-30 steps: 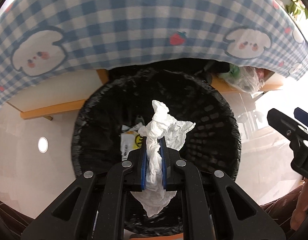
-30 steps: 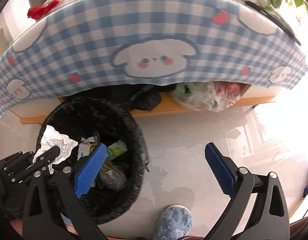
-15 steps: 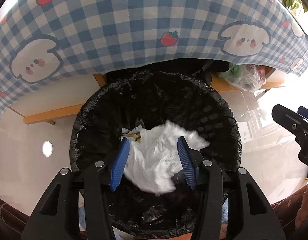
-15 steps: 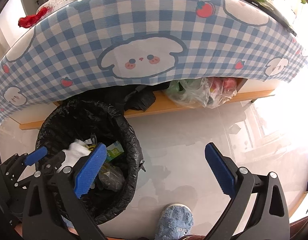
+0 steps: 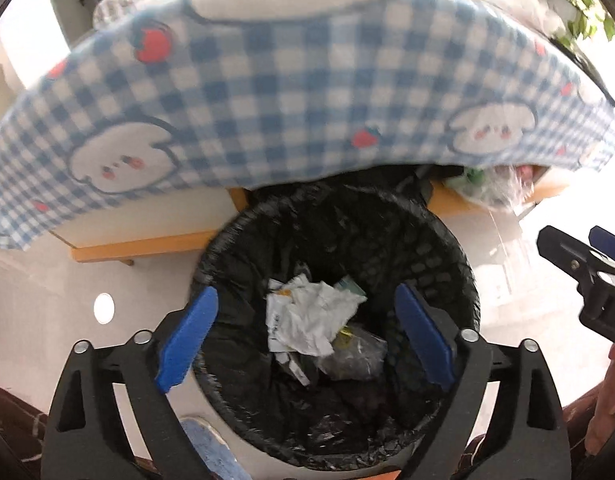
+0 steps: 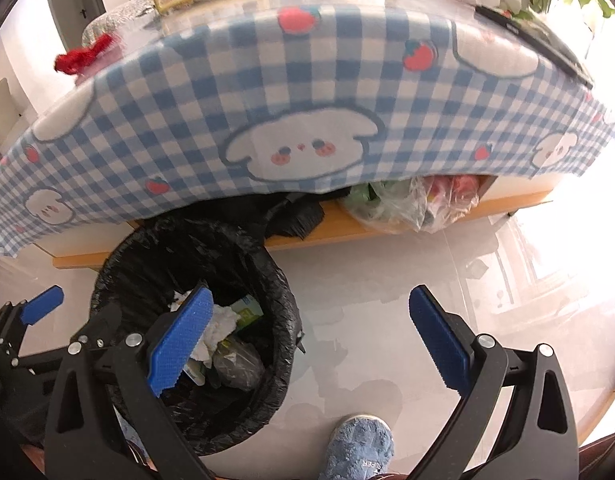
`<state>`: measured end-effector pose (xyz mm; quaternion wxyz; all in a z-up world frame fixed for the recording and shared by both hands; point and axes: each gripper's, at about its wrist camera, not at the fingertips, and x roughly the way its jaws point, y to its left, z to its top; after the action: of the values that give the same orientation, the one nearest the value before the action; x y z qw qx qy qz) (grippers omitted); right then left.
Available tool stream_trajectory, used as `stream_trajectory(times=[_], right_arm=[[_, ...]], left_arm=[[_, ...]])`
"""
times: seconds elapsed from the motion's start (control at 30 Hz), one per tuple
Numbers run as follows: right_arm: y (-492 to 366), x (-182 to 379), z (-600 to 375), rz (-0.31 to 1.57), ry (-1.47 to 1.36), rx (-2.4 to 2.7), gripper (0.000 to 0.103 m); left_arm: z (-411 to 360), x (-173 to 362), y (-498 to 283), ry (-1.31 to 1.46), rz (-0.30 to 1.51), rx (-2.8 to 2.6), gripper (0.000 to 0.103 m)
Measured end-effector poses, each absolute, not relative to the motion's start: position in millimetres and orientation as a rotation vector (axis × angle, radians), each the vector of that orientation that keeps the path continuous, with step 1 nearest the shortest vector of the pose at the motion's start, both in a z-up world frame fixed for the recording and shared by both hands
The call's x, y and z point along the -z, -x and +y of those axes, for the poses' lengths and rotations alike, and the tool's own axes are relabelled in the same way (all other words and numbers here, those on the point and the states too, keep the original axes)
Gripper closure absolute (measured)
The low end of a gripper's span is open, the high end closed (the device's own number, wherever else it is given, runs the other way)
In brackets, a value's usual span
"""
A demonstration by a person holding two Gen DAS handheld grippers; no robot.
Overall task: Collect trash
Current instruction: 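Move both grippers back over the table toward the red mesh net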
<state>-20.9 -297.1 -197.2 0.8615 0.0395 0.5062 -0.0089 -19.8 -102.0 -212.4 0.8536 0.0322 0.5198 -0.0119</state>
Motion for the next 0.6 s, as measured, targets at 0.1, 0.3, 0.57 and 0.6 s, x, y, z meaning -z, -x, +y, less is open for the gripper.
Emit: stream_trajectory(times=[0.1, 0.3, 0.57, 0.6], right_arm=[[21.5, 182.0, -293.3, 1.036, -0.087, 0.002, 0.008], [17.4, 137.6, -284.6, 0.950, -0.064, -0.020, 0.008], [-3.4, 97.9, -276.4, 0.891, -0.061, -0.061, 0.008], [-8.5, 93.4, -274.4, 0.887, -0.058, -0.065, 0.008]], left_arm=[[-91.6, 197.2, 18.8, -0.051, 1.073, 0.004, 0.007], [-80.1, 159.1, 16.6, -0.043, 1.027, 0.027, 0.006], [-62.0, 109.8, 6.5, -0.033, 0.976, 0.021, 0.006], [-59.5, 106.6, 4.4, -0.024, 0.973, 0.020, 0.006]])
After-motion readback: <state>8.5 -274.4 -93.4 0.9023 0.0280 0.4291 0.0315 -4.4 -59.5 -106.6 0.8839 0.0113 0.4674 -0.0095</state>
